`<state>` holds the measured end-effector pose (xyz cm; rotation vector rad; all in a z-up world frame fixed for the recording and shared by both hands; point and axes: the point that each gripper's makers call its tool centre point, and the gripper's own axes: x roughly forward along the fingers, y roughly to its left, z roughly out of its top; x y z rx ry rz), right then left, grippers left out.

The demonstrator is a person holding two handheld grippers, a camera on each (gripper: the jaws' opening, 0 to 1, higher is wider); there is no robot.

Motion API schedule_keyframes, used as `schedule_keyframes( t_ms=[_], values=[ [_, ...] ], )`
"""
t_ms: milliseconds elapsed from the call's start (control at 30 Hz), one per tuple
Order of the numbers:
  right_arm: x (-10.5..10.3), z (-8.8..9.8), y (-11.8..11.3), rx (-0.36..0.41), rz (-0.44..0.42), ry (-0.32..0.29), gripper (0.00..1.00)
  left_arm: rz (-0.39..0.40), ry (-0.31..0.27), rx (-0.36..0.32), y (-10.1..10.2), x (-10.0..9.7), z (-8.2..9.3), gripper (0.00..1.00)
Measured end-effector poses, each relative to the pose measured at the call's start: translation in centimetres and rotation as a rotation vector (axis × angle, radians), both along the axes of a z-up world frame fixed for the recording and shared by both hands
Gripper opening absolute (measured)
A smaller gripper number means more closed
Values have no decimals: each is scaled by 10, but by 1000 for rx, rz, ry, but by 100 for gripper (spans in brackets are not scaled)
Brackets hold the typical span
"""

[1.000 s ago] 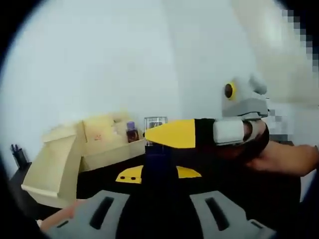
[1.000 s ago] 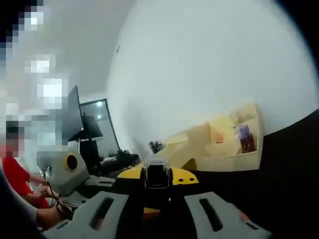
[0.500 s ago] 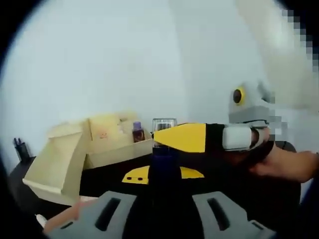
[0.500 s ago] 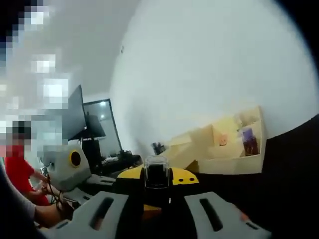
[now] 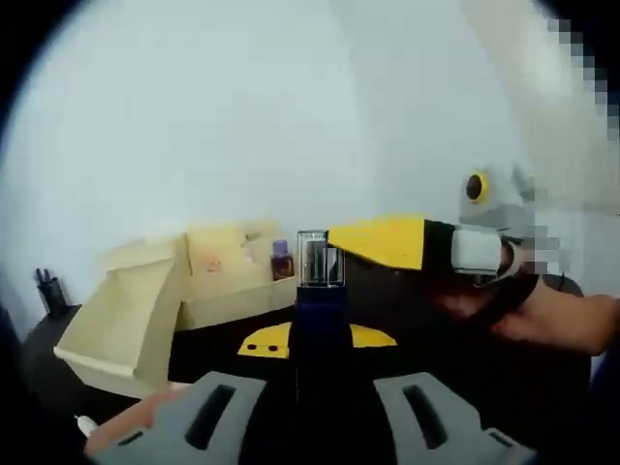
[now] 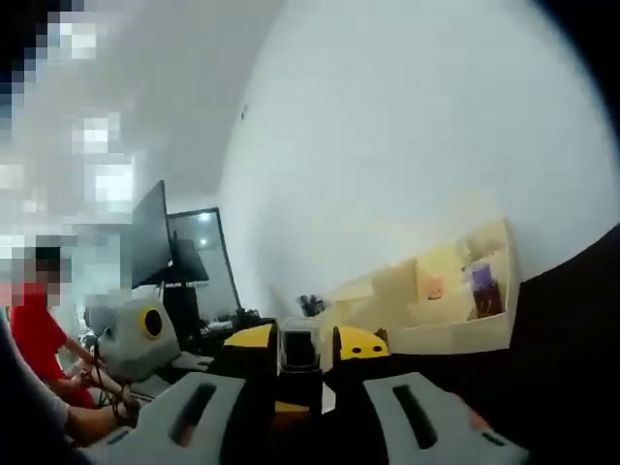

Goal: Open the drawer, pick up the cosmetic bottles from the table one by one, place them into the drawer, release the gripper, close the drawer, and move the gripper away

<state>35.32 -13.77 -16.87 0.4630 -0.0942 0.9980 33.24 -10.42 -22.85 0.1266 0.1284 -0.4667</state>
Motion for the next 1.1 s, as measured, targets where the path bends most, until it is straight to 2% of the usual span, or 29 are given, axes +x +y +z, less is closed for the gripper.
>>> schedule_keyframes(
  t_ms=[167, 300, 433, 467, 533, 600, 633, 700, 767, 800, 900, 1000, 1067, 1100],
  values=[
    [9, 2, -11, 61, -5, 29, 24, 29, -10, -22, 16, 1, 9, 15],
    [15, 6, -22, 142, 0, 65, 24, 60, -17, -31, 34, 4, 19, 15],
    [22, 4, -31, 155, -27, 80, 24, 84, -13, -54, 51, 6, 27, 15],
    [24, 2, -32, 136, -50, 70, 24, 97, -15, -55, 56, 6, 30, 15],
    [29, -5, -35, 37, -108, 14, 24, 120, -19, -48, 65, 7, 34, 15],
    [26, -7, -30, -55, -110, -59, 24, 136, -15, -42, 72, 8, 37, 15],
    [22, -10, -25, -90, -85, -73, 26, 148, -4, -38, 77, 10, 38, 15],
    [12, -8, -18, -110, -29, -106, 29, 163, 8, -34, 84, 12, 40, 15],
    [10, -6, -18, -131, -37, -115, 34, 172, 13, -24, 91, 14, 43, 15],
    [8, -5, -18, -146, -36, -143, 34, 175, 18, -18, 93, 15, 44, 15],
    [4, -6, -17, -182, -31, -161, 35, 206, 12, 10, 105, 19, 49, 15],
    [3, -9, -16, -204, -10, -158, 37, 219, 18, 8, 116, 24, 56, 15],
    [-2, -12, -13, -219, 23, -159, 42, 233, 25, -7, 125, 30, 61, 15],
    [-3, -12, -12, -222, 34, -160, 49, 241, 29, -16, 130, 32, 63, 15]
  ],
)
